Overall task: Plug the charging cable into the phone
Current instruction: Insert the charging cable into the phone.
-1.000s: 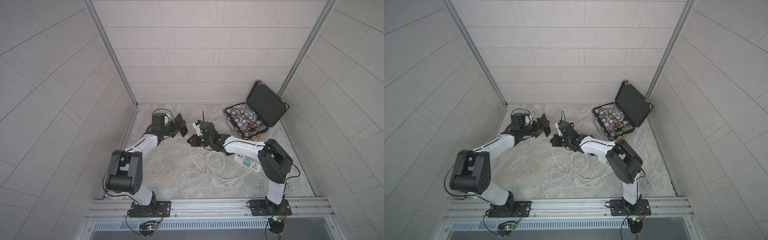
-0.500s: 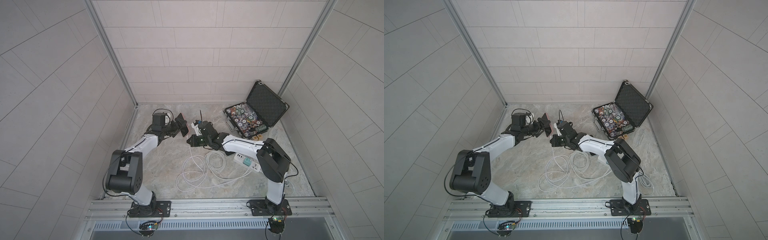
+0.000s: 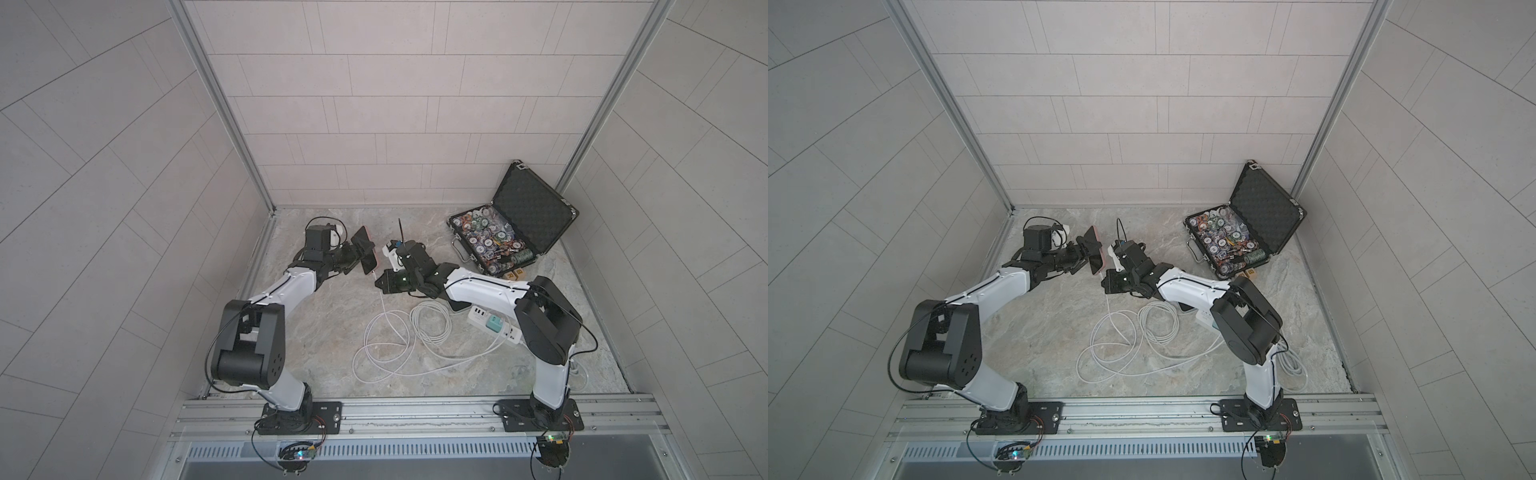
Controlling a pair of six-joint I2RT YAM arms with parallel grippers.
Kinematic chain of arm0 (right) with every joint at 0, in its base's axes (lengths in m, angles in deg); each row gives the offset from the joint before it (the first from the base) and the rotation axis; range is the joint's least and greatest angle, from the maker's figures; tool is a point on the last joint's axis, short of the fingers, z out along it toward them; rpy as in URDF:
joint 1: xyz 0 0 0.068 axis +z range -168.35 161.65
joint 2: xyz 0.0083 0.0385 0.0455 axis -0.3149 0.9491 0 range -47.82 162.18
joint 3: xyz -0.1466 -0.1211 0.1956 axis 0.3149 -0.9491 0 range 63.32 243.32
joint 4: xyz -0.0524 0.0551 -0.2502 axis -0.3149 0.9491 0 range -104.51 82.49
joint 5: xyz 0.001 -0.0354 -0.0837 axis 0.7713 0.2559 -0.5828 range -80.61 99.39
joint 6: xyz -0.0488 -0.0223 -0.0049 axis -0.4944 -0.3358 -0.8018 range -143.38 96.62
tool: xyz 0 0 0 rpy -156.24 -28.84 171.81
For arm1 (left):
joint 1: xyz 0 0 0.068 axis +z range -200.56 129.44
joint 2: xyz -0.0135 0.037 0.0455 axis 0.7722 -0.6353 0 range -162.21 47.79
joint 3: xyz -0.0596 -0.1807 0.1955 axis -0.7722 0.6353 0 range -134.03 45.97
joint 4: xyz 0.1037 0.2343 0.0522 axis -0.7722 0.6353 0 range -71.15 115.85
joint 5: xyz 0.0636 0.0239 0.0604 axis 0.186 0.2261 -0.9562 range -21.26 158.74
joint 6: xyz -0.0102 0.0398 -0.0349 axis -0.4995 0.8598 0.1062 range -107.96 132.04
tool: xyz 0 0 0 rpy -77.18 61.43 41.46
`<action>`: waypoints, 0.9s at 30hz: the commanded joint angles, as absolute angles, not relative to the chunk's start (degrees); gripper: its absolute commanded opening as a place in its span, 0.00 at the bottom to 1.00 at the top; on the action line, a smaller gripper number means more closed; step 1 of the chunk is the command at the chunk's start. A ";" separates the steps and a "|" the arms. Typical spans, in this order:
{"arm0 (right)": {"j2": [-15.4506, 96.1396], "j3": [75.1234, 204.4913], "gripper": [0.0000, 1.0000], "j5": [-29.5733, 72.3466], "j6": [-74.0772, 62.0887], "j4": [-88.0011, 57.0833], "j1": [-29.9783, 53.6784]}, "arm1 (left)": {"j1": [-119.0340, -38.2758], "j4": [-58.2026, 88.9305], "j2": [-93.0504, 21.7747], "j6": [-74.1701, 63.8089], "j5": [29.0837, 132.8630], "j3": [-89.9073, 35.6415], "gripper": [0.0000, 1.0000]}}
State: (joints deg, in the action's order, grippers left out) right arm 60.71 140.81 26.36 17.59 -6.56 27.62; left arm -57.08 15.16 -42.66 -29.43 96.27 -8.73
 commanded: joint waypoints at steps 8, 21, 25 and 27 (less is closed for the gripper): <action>58.67 145.23 0.00 22.67 17.32 -10.74 26.21 | -58.20 20.28 -40.70 -29.17 97.83 -8.40 0.46; 61.44 148.34 0.00 23.40 17.92 -11.10 27.09 | -58.20 21.74 -40.45 -32.05 96.25 -8.39 0.45; 62.36 148.36 0.00 23.70 18.00 -11.15 27.22 | -58.12 21.85 -40.55 -32.99 96.59 -8.39 0.46; 62.61 147.95 0.00 23.80 18.10 -11.32 27.34 | -57.98 22.21 -40.54 -33.20 96.60 -8.64 0.45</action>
State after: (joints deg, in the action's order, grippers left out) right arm 61.69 145.60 26.60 17.99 -3.52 27.67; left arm -56.71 17.61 -42.49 -32.41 90.55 -8.75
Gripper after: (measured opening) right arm 0.048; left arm 0.754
